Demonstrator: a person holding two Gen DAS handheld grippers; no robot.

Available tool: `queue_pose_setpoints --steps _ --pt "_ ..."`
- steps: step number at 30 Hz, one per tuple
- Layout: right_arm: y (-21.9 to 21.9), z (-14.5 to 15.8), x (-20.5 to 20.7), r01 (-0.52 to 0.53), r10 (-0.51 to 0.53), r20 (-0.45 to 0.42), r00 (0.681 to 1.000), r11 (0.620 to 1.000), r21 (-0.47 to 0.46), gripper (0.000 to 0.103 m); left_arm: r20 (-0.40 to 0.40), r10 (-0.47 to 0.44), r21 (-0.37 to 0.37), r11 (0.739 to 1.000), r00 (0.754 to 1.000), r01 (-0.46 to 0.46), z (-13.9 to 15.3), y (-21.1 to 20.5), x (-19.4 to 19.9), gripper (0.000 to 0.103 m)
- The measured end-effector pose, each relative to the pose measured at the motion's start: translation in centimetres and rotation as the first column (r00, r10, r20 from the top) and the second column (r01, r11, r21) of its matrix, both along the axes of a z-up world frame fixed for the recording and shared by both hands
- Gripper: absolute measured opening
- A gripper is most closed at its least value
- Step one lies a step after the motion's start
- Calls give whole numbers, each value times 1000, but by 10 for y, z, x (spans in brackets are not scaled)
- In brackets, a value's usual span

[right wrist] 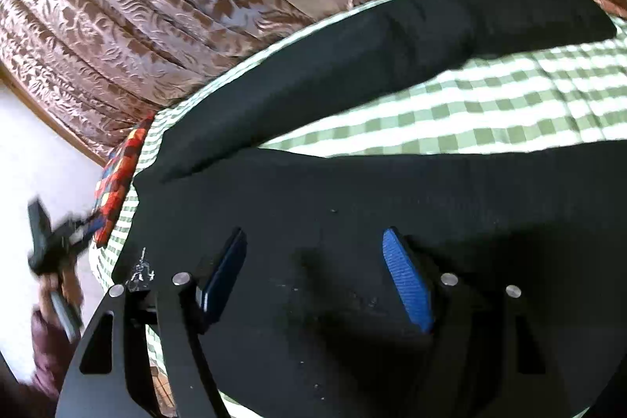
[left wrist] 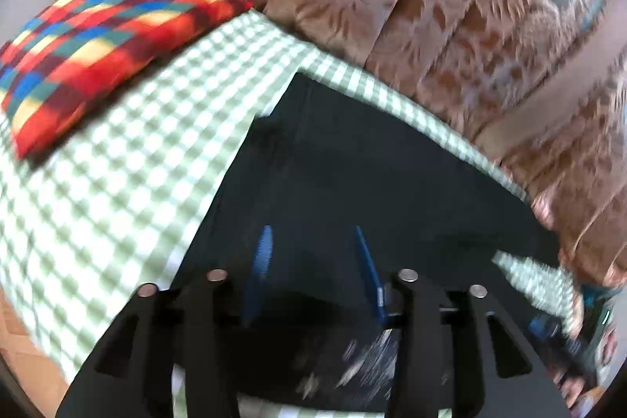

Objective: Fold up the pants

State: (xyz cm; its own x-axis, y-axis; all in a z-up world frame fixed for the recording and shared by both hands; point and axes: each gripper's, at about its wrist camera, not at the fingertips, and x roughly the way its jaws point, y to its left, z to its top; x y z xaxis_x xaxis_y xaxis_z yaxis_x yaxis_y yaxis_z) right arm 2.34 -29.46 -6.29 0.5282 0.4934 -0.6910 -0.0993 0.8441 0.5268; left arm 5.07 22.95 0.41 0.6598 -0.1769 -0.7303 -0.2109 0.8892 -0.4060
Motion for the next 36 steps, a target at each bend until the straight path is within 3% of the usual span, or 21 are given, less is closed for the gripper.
queue_pose_setpoints --steps 2,6,12,15,21,22,23,25,29,30,32,36 --pt "8 2 -3 -17 17 13 1000 1000 -21 74 18 -19 -45 999 1000 20 9 4 28 43" --pt "34 1 12 -28 29 4 1000 998 -49 77 -40 11 -111 994 999 -15 7 16 120 43" --pt "35 -15 24 -21 20 -63 998 999 -29 79 -169 67 -166 982 983 -95 -25 34 217 44" --pt "34 -18 27 -21 20 -74 997 1000 -15 82 -235 84 -132 984 968 -117 -42 37 247 54" --pt "33 -19 30 -20 20 -85 996 1000 -1 85 -322 158 -72 979 934 -190 -73 43 281 53" --pt "34 -19 30 -19 19 -86 996 1000 1 85 -320 156 -45 983 934 -179 -74 40 284 47" --pt "34 -19 30 -18 18 -85 996 1000 1 85 -300 141 16 990 944 -143 -71 33 285 18" --pt "35 -19 29 -19 18 -81 997 1000 -7 85 -254 116 66 993 960 -102 -62 21 281 9" --pt "37 -19 26 -25 23 -68 997 999 -28 85 -73 73 65 996 995 -69 -24 7 246 7" --pt "38 -19 26 -26 24 -66 998 999 -29 85 2 40 69 997 999 -40 -8 2 228 7" --pt "37 -19 24 -27 25 -62 998 999 -31 85 111 -24 92 996 993 14 14 -9 198 7" --pt "35 -14 23 -32 29 -62 998 999 -39 81 275 -143 99 988 951 120 49 -24 117 7"
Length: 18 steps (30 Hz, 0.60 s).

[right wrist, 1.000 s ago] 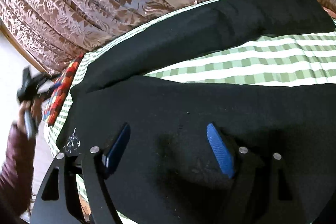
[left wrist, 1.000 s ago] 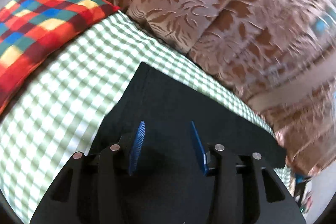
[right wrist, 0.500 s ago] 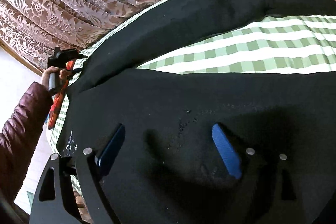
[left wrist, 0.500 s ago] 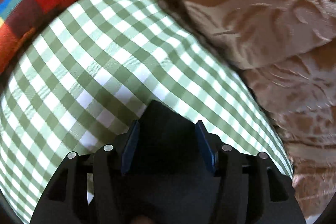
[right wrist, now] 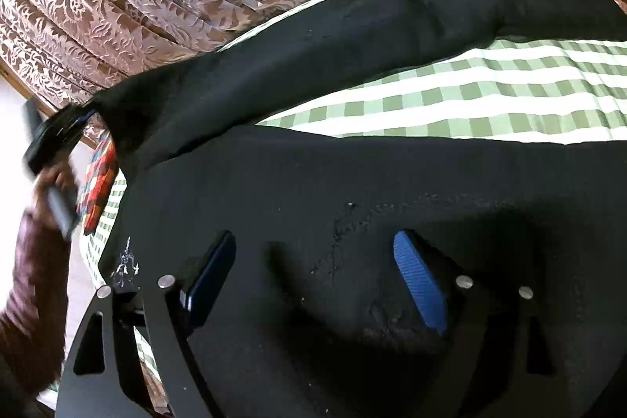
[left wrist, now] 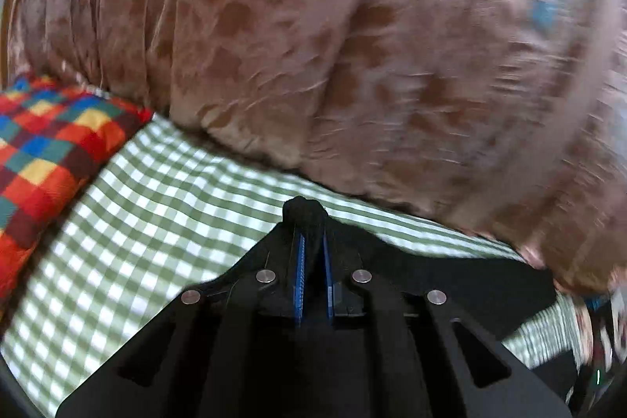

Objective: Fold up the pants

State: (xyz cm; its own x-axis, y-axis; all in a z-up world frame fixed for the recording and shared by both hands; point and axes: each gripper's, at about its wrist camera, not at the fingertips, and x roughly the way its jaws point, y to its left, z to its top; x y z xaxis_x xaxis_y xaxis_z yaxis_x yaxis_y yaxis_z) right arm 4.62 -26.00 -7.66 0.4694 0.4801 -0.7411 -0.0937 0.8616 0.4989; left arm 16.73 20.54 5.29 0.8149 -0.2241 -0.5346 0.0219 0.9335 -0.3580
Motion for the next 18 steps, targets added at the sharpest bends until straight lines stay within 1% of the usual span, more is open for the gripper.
queue_pose_setpoints --steps 2,3,5,6,8,10,11,12,14,15,16,18 --pt "-2 7 2 -7 7 12 1000 1000 6 74 33 -31 -16 999 999 31 4 -4 -33 6" --pt "-3 10 3 -11 11 19 1000 1000 12 72 45 -45 -29 999 998 46 5 -5 -52 6" --pt "-5 20 11 -21 20 36 999 999 34 65 59 -64 -53 996 996 68 4 -6 -78 6" --pt "-6 24 15 -25 23 40 999 999 46 63 70 -75 -71 994 995 80 2 -8 -95 5" --pt "-9 33 31 -25 21 41 999 996 90 57 83 -84 -88 992 993 91 -1 -8 -119 5" --pt "-13 42 53 -18 13 40 999 990 139 53 86 -94 -109 989 992 103 -4 -11 -137 5" --pt "-15 47 64 -9 2 40 999 987 159 53 85 -97 -113 988 992 107 -5 -12 -143 5" --pt "-17 51 80 2 -9 33 999 980 201 53 85 -103 -112 987 991 113 -7 -14 -149 5" --pt "-25 54 104 37 -41 10 999 962 269 54 87 -110 -111 987 990 120 -9 -14 -155 5" --pt "-30 55 122 63 -63 -8 998 952 300 54 88 -111 -113 986 990 121 -9 -15 -158 5" --pt "-31 54 134 88 -87 -17 996 947 309 56 87 -111 -114 986 990 120 -10 -14 -159 5" --pt "-38 51 163 158 -146 -64 987 935 317 56 84 -113 -110 986 990 122 -12 -13 -161 5"
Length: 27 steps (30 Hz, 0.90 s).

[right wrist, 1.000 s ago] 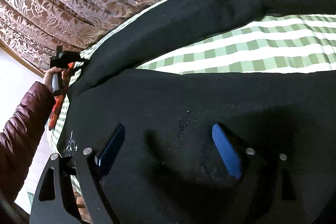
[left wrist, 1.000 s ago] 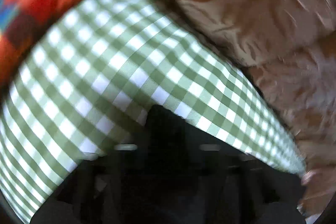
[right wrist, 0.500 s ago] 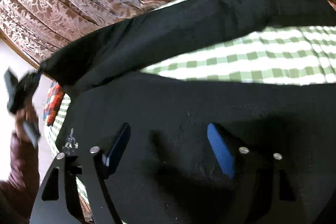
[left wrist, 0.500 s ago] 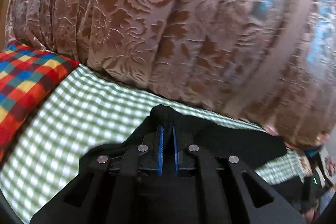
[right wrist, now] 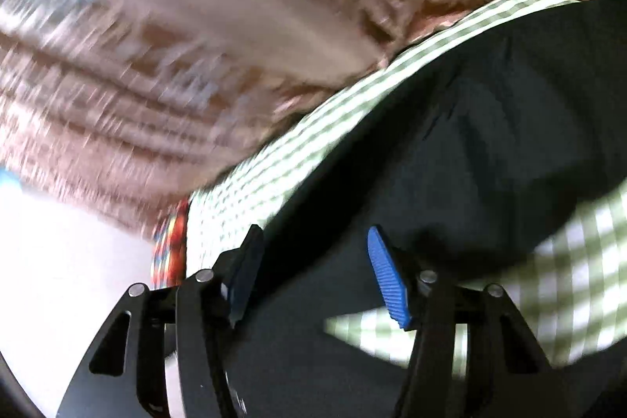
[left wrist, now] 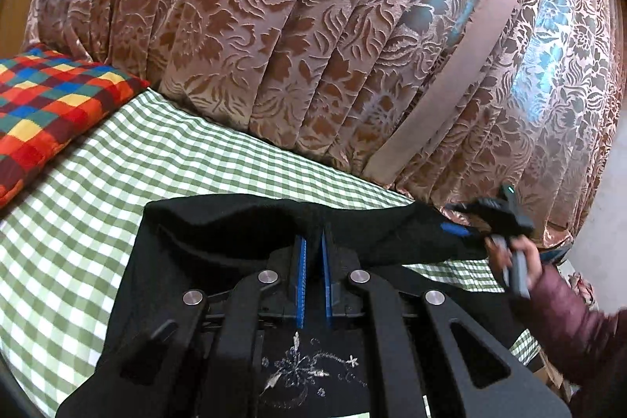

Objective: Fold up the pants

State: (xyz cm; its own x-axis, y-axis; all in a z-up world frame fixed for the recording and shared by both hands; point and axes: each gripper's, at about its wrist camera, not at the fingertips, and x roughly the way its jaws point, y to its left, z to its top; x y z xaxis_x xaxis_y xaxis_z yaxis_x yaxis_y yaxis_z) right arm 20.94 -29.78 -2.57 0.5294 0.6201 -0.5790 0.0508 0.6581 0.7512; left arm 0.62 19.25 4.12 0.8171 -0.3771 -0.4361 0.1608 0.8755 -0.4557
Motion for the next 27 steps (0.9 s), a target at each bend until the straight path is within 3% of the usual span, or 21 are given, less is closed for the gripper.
queue_pose_setpoints --steps 4,6,8,10,12,17,19,22,27 --pt "-1 -11 42 51 -52 -67 996 999 -18 54 -5 -10 4 1000 1000 10 -3 2 0 5" --pt "2 -16 59 54 -57 -92 994 998 -40 45 -13 -14 8 1000 1000 14 -4 4 1 5" --pt "6 -24 73 45 -56 -127 990 995 -90 22 -20 -8 8 1000 1000 9 -4 8 6 5" --pt "10 -23 79 36 -55 -128 990 989 -142 11 -21 7 9 1000 1000 -7 -1 12 15 5" --pt "11 -11 74 34 -49 -86 995 985 -166 11 -20 61 42 997 998 -61 9 18 36 5" --pt "-9 37 24 33 -23 87 996 993 -115 11 18 204 72 976 979 -205 38 43 89 5" --pt "-11 55 -9 2 16 161 987 994 -111 11 30 220 73 972 975 -221 44 47 94 5" --pt "-15 64 -68 -54 78 223 972 992 -110 10 30 221 62 973 975 -222 42 53 80 5" --pt "-5 42 -150 -135 153 206 967 986 -99 9 -62 221 17 975 973 -221 4 68 27 5"
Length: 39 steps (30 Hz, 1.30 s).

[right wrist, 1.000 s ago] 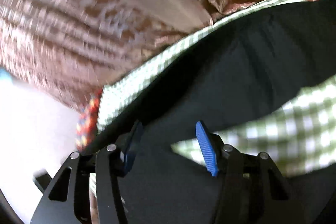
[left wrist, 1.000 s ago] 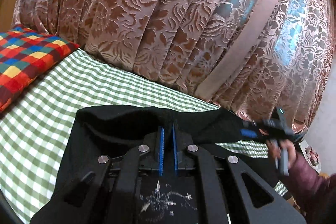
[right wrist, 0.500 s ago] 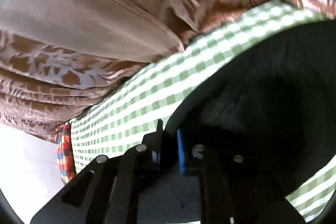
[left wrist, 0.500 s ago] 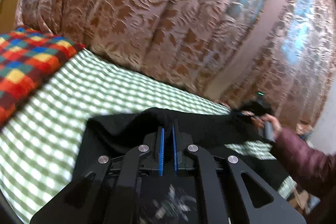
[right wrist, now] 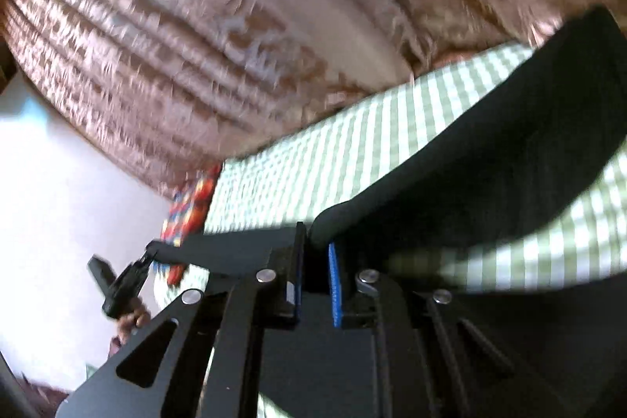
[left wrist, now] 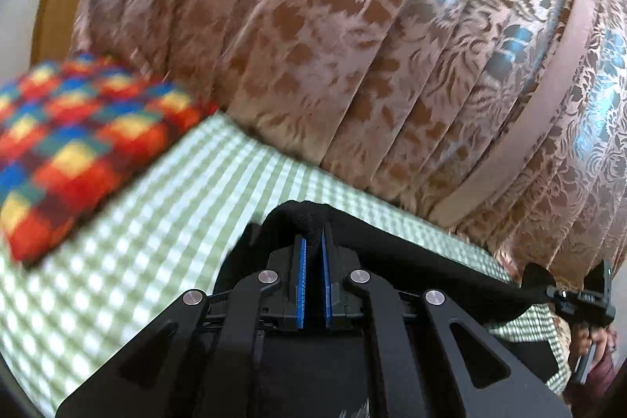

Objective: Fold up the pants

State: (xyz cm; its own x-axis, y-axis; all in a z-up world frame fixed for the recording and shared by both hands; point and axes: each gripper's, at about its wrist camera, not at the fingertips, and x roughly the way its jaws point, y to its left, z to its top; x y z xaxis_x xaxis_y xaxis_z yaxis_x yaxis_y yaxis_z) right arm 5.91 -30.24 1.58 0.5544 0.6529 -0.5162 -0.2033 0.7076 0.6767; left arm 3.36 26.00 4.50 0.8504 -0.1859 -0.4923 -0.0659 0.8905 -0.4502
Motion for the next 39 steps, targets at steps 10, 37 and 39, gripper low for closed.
queue_pose_setpoints --steps 10,37,39 --pt "11 -93 -66 4 -8 -220 975 1000 -17 7 -229 61 -261 958 972 -122 -94 26 -83 19" --pt "4 -32 -63 26 -27 -47 999 1000 -8 6 -14 25 -368 930 1000 -28 -29 0 -43 5" --pt "2 -24 -76 -3 3 -19 1000 1000 -19 6 -10 8 -332 943 1000 -11 -28 2 -51 5"
